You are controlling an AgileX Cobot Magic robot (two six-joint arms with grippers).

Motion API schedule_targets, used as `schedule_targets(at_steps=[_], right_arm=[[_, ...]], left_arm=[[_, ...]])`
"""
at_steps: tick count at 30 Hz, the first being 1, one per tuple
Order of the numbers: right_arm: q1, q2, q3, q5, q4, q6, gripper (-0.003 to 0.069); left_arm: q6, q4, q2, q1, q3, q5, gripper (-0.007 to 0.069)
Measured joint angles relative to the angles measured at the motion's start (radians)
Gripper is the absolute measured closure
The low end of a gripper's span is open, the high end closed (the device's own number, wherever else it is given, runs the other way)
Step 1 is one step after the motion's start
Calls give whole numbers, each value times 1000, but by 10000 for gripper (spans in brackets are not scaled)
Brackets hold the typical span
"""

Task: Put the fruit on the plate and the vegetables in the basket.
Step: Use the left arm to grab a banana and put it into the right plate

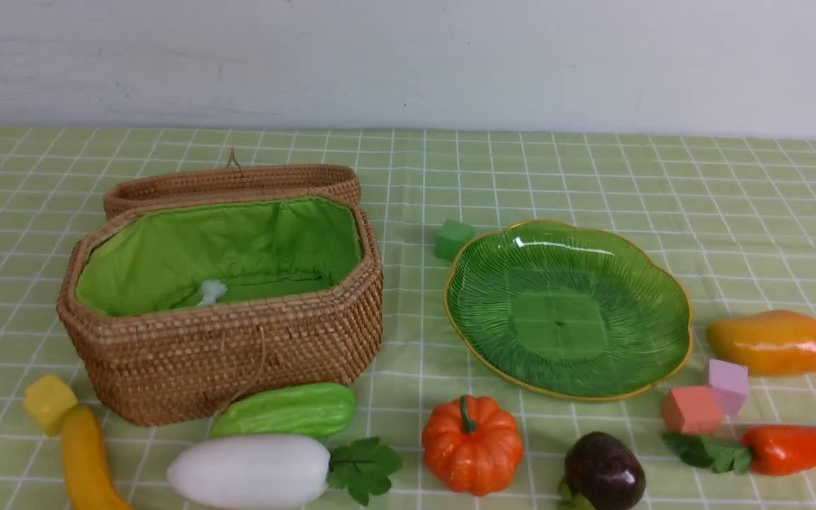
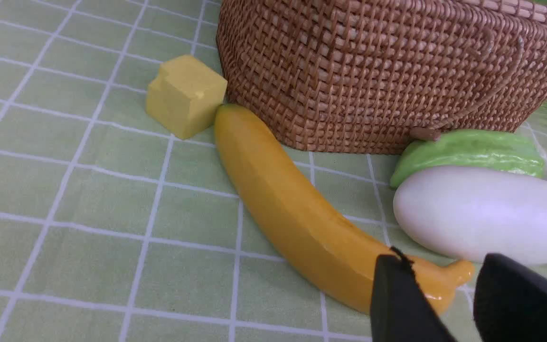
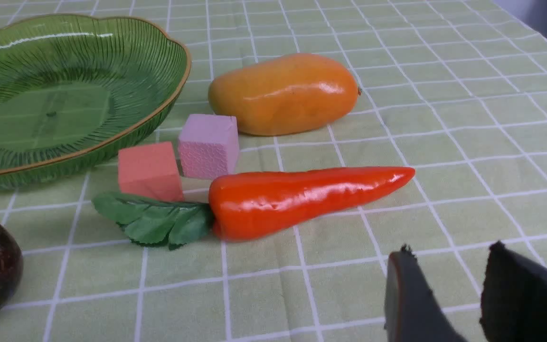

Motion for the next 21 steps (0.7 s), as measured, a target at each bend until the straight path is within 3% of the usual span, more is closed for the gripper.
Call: schedule_targets(at_steps=[21], right_arm=[[0,0,0,0,0,0,417]], left_arm=[[0,0,0,0,0,0,386]])
